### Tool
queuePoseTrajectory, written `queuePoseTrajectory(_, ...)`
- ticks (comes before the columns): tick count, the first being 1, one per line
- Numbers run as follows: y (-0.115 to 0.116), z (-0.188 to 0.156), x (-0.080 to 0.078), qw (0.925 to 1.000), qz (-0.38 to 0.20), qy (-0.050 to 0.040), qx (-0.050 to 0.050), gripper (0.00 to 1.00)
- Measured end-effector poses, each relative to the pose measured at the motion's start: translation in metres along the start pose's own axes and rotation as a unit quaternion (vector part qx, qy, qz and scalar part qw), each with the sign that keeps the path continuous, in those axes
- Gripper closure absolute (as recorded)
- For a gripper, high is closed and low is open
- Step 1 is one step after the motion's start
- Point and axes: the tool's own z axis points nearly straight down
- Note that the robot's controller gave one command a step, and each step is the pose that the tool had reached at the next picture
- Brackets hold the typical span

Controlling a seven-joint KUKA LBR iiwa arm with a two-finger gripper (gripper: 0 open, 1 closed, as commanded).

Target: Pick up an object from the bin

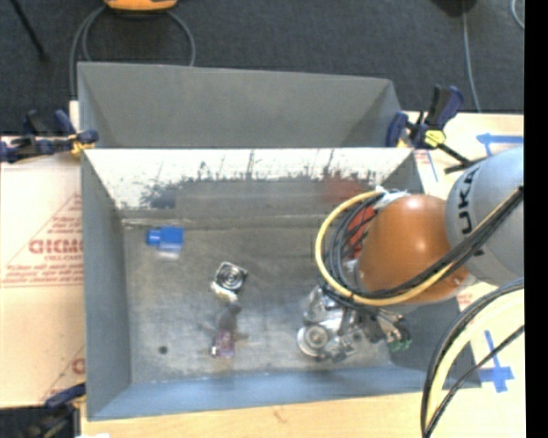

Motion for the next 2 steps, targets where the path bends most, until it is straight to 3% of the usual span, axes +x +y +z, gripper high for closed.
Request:
queuePoseTrajectory(1, -0.004, -0.116, -0.016, 1.0000, 0.005, -0.0011, 0.001, 1.00)
queuePoseTrajectory(2, -0.029, -0.193, -0.010, 0.9510, -0.309, 0.0009, 0.001, 1.00)
